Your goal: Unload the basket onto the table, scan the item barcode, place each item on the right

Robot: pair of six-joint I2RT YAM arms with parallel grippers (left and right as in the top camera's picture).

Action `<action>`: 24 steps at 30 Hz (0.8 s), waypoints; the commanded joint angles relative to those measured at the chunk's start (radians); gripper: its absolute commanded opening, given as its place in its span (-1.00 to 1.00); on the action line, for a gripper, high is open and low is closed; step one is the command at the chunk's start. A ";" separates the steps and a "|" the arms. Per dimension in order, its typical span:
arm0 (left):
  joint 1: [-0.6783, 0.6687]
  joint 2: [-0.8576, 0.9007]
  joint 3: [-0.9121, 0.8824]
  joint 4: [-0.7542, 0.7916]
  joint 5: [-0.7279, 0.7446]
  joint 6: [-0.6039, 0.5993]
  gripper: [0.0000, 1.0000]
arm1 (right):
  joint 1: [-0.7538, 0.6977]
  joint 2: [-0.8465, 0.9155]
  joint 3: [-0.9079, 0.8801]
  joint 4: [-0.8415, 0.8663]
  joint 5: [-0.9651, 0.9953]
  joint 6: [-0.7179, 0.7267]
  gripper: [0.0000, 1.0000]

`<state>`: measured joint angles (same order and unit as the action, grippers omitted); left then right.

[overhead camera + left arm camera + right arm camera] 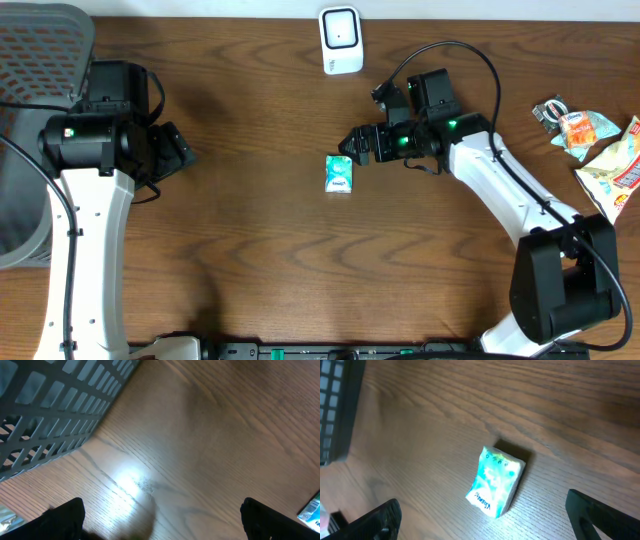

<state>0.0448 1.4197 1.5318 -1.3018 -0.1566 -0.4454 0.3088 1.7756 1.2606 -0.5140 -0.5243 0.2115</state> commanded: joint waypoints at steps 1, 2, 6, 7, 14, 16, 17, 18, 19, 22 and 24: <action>0.005 0.004 0.004 -0.003 -0.010 -0.009 0.96 | 0.009 -0.006 -0.007 -0.003 0.078 0.135 0.98; 0.005 0.004 0.004 -0.003 -0.010 -0.009 0.96 | 0.009 -0.006 -0.008 -0.004 0.095 0.166 0.99; 0.005 0.004 0.004 -0.003 -0.010 -0.009 0.96 | 0.009 -0.006 -0.023 -0.003 0.152 0.245 0.98; 0.005 0.004 0.004 -0.003 -0.010 -0.009 0.96 | 0.009 -0.006 -0.029 -0.001 0.165 0.245 0.96; 0.005 0.004 0.004 -0.003 -0.010 -0.009 0.96 | 0.021 -0.006 -0.064 0.010 0.193 0.249 0.98; 0.005 0.004 0.004 -0.003 -0.010 -0.009 0.96 | 0.029 -0.006 -0.065 0.016 0.193 0.248 0.99; 0.005 0.004 0.004 -0.003 -0.010 -0.009 0.96 | 0.032 -0.006 -0.065 0.021 0.193 0.248 0.98; 0.005 0.004 0.004 -0.003 -0.010 -0.009 0.95 | 0.035 -0.006 -0.065 0.025 0.193 0.248 0.98; 0.005 0.004 0.004 -0.003 -0.010 -0.009 0.96 | 0.037 -0.006 -0.065 0.026 0.193 0.248 0.99; 0.005 0.004 0.004 -0.003 -0.010 -0.009 0.95 | 0.042 -0.006 -0.065 0.024 0.194 0.243 0.99; 0.005 0.004 0.004 -0.003 -0.010 -0.009 0.95 | 0.042 -0.006 -0.065 0.024 0.194 0.244 0.98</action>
<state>0.0452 1.4197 1.5318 -1.3018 -0.1566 -0.4458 0.3481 1.7756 1.1992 -0.4900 -0.3401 0.4450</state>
